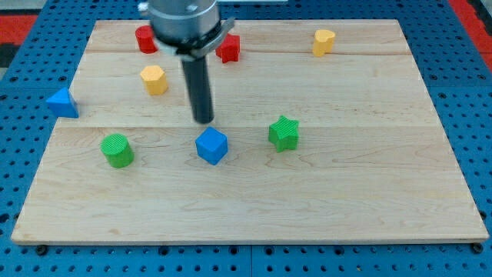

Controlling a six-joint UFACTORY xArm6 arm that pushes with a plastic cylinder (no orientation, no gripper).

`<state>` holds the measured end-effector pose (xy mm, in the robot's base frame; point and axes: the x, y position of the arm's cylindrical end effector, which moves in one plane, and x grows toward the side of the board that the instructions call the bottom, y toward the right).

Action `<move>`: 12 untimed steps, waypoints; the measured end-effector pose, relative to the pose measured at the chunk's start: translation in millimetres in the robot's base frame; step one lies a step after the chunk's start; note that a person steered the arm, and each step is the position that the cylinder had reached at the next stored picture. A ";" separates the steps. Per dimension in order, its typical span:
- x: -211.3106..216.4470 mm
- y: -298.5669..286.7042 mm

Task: Move the yellow hexagon diagonally to the top right of the green circle

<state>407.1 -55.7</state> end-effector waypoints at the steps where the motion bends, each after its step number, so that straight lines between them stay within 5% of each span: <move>1: -60.1 5.7; 2: -111.9 -45.3; 4: -67.6 -117.4; 6: -6.8 -90.6; 7: -36.5 -90.6; 9: 79.8 -77.5; 11: 100.1 -91.4; 12: 104.2 -47.0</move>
<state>511.4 -102.7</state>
